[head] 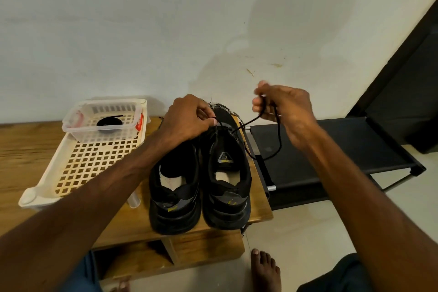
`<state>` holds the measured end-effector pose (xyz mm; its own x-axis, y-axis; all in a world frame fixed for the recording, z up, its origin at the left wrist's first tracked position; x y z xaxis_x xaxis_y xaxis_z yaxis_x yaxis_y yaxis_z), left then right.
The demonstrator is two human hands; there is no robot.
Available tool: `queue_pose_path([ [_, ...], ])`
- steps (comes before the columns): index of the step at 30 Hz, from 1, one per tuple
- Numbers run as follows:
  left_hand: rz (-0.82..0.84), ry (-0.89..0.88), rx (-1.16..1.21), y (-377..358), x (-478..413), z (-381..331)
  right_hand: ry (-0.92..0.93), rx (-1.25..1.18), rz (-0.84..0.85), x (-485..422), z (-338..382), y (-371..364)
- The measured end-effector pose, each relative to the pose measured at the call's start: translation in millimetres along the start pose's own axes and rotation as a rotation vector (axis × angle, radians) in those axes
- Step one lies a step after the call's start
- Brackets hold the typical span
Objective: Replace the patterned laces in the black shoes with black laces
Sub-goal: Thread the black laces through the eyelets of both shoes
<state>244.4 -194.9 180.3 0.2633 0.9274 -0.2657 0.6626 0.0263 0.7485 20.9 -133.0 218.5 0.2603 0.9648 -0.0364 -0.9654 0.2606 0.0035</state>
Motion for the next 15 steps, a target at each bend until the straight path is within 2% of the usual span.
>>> queue_pose_path([
  [3, -0.012, -0.026, 0.017, -6.1, 3.1, -8.7, 0.181, 0.807, 0.133, -5.6, -21.7, -15.8],
  [4, -0.027, -0.036, 0.012, -7.9, 4.7, -11.6, 0.162, 0.999, 0.204, -8.1, -34.5, -22.4],
  [6, -0.037, -0.053, 0.013, -12.2, 6.7, -16.0, 0.078, 1.163, 0.317, -10.7, -53.8, -30.9],
  [9, -0.004, -0.065, -0.001, -19.5, 8.0, -16.9, 0.109, 1.133, 0.302, -14.1, -47.1, -33.6],
  [15, 0.010, -0.028, -0.053, -24.0, 8.1, -13.4, 0.188, 0.791, 0.111, -14.1, -6.0, -12.7],
])
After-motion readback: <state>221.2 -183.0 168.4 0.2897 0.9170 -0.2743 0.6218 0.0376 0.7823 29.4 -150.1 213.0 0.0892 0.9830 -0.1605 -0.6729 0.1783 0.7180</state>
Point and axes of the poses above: each hand's wrist, its own x-axis away from the middle knuckle, its own y-axis out of the back of the hand, z = x × y, the point moved 6 cm from there along -x, towards the middle knuckle, and after that the axes turned 2 degrees about -z, right-handed, at the moved point
